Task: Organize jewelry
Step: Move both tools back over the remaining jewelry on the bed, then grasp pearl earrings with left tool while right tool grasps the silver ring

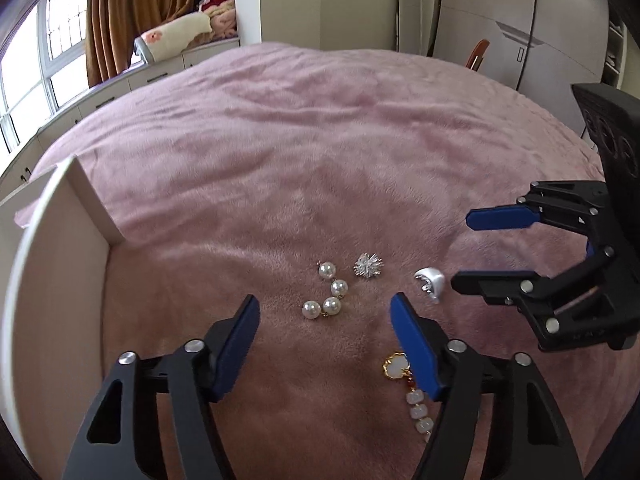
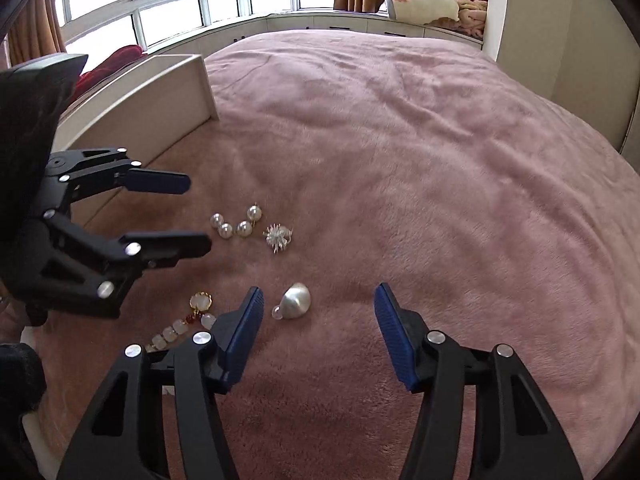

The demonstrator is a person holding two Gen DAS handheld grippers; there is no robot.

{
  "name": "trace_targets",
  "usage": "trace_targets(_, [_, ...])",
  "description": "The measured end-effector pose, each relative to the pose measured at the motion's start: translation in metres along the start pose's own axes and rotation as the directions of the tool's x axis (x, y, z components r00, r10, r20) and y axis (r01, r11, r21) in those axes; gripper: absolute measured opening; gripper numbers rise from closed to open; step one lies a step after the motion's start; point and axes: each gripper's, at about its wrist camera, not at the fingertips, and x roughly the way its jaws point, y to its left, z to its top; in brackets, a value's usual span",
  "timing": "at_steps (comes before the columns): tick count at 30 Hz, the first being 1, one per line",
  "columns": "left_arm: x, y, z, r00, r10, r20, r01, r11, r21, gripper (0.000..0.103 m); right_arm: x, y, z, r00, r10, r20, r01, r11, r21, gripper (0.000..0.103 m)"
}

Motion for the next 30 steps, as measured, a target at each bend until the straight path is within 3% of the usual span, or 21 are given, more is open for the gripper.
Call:
trace_targets(3, [0.014,0.002,-0.001,1.0,0.0,-0.03,0.0,1.0,0.007,0.06,0.01,0.002,-0.007,1.0,0.008,-0.007,-0.008,1.0,-0.002,0.057])
trace_targets(8, [0.032,-0.001,-0.004,0.999,0.01,-0.052,-0.008,0.999,0.032,0.06,0.02,0.006,-0.008,1.0,-0.018,-0.01,0.017,1.0,-0.026,0.058])
trace_targets(12, [0.038,-0.001,-0.003,0.999,0.017,-0.045,-0.015,0.999,0.034,0.046,0.024,0.015,-0.01,0.997,-0.073,-0.014,0.072,0.995,-0.074,0.057])
trace_targets(15, [0.039,-0.003,-0.001,0.999,0.024,-0.043,-0.023,0.999,0.039,0.03,0.026,0.02,-0.011,0.994,-0.108,-0.008,0.106,0.989,-0.102,0.044])
trace_targets(16, [0.04,-0.003,-0.001,0.999,0.027,-0.044,-0.025,0.999,0.039,0.028,0.026,0.02,-0.011,0.995,-0.102,-0.004,0.101,0.99,-0.096,0.032])
trace_targets(17, [0.04,-0.003,0.0,0.999,0.028,-0.045,-0.027,0.999,0.038,0.027,0.026,0.019,-0.01,0.996,-0.094,-0.003,0.094,0.992,-0.089,0.023])
trace_targets(18, [0.04,-0.003,0.0,0.999,0.028,-0.045,-0.026,0.999,0.036,0.027,0.027,0.019,-0.01,0.996,-0.089,-0.004,0.088,0.993,-0.082,0.021])
trace_targets(30, [0.021,-0.001,0.002,1.0,-0.022,-0.015,0.022,1.0,0.003,0.027,0.012,0.016,-0.01,0.998,-0.063,0.03,0.063,0.998,0.006,0.02])
